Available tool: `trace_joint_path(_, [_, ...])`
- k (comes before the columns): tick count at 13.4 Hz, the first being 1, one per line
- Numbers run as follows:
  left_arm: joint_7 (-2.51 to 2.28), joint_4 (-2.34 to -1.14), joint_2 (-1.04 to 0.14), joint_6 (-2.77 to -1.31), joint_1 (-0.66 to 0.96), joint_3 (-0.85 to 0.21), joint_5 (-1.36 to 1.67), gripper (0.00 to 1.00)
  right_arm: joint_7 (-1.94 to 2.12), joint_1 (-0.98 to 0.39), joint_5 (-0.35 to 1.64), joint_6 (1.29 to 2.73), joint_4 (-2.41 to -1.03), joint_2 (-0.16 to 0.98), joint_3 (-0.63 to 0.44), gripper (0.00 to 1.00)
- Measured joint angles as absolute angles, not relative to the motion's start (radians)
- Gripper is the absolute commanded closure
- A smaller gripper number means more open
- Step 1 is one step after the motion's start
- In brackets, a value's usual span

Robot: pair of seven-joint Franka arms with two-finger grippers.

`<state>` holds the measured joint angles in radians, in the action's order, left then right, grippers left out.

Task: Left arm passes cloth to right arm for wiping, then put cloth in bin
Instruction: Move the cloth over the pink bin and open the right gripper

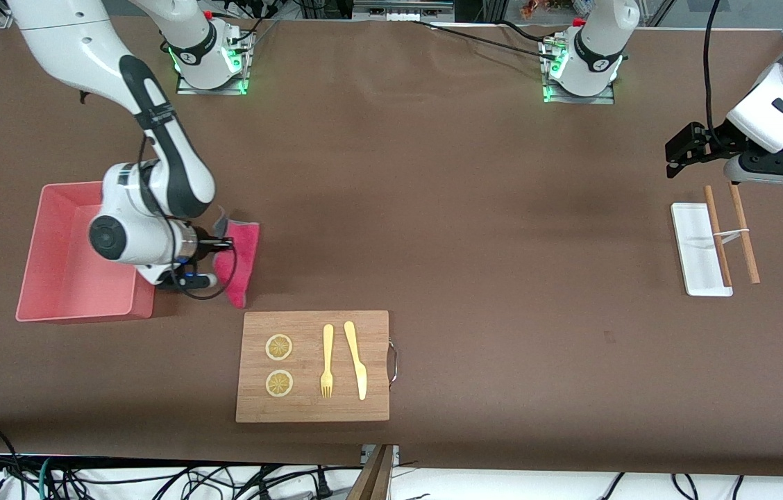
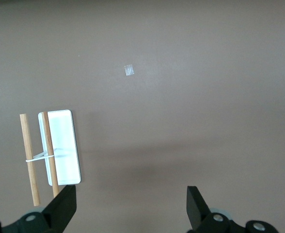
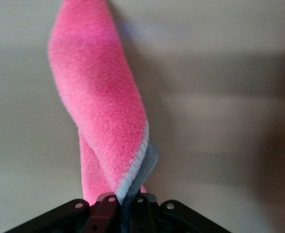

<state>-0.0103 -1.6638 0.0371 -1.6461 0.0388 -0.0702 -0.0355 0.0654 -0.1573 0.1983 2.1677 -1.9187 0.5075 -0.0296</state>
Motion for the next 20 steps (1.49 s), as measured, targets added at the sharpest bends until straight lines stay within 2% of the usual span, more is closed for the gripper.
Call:
trace_joint_path(5, [-0.010, -1.664, 0.035, -1.647, 0.037, -0.068, -0.036, 0.00, 0.200, -0.123, 0.111, 2.153, -1.925, 0.470, -0.090, 1.00])
trace_joint_path(8, [-0.009, -1.664, 0.027, -1.648, 0.031, -0.068, -0.036, 0.00, 0.212, -0.118, 0.064, 2.066, -1.920, 0.418, -0.100, 1.00])
trace_joint_path(13, [-0.010, -1.664, 0.019, -1.652, 0.032, -0.078, -0.036, 0.00, 0.262, -0.078, -0.025, 1.824, -1.853, 0.250, -0.104, 1.00])
trace_joint_path(17, [-0.010, -1.662, 0.018, -1.680, 0.030, -0.077, -0.030, 0.00, 0.418, -0.028, -0.067, 1.790, -1.851, 0.168, -0.164, 1.00])
trace_joint_path(18, [-0.010, -1.662, 0.018, -1.684, 0.029, -0.075, -0.018, 0.00, 0.441, -0.025, -0.068, 1.790, -1.854, 0.169, -0.181, 0.73])
trace_joint_path(19, [-0.010, -1.662, 0.018, -1.685, 0.025, -0.073, -0.011, 0.00, 0.449, -0.023, -0.068, 1.791, -1.860, 0.171, -0.188, 0.27])
trace_joint_path(20, [-0.010, -1.662, 0.018, -1.686, 0.016, -0.070, -0.004, 0.00, 0.449, -0.021, -0.069, 1.793, -1.865, 0.175, -0.189, 0.00])
